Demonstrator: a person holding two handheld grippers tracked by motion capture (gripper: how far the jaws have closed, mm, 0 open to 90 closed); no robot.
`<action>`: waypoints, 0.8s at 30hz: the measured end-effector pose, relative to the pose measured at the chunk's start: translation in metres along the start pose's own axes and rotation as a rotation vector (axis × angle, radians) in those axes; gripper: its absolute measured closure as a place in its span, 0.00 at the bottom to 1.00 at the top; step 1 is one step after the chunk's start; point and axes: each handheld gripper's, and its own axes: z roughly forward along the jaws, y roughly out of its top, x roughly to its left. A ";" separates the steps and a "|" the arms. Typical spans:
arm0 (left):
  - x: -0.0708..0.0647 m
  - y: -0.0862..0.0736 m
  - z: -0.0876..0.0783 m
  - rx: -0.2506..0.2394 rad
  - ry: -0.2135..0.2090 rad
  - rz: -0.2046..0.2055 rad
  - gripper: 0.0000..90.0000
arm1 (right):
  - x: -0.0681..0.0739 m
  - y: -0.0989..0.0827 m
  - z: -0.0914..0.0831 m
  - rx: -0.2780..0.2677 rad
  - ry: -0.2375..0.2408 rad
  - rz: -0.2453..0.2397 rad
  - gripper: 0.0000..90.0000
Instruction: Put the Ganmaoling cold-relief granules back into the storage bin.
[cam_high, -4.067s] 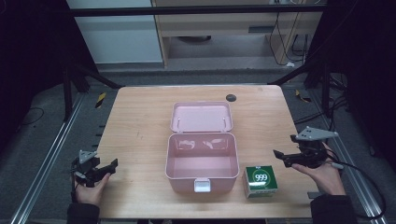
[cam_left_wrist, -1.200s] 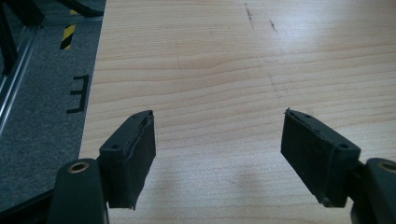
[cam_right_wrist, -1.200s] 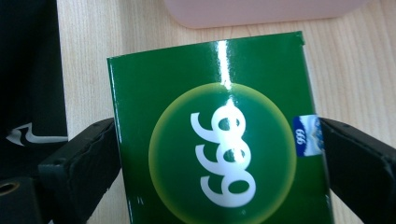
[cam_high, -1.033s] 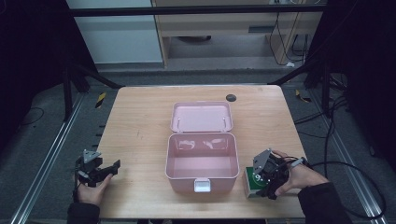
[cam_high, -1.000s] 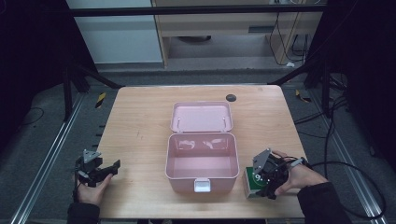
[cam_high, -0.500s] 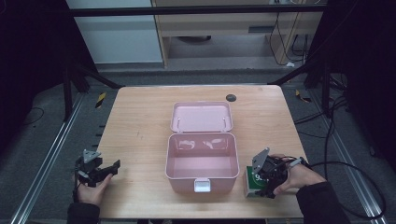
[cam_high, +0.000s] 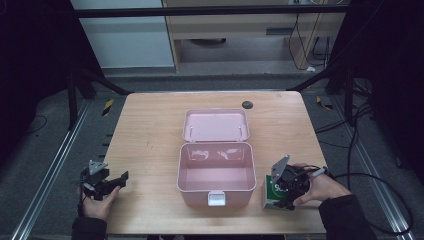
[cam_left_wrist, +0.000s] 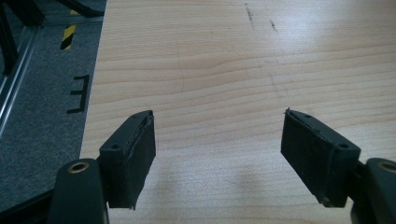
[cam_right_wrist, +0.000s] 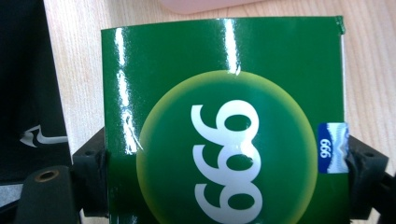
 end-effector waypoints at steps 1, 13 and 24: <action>0.000 0.000 0.000 0.000 0.000 0.000 0.29 | 0.000 0.000 -0.002 0.000 -0.001 0.000 0.18; 0.000 0.000 0.000 0.003 -0.001 0.003 0.29 | 0.002 0.002 -0.036 -0.050 -0.041 0.013 0.17; -0.001 0.000 0.001 0.006 -0.003 0.003 0.29 | -0.001 0.015 -0.079 -0.086 -0.090 0.007 0.17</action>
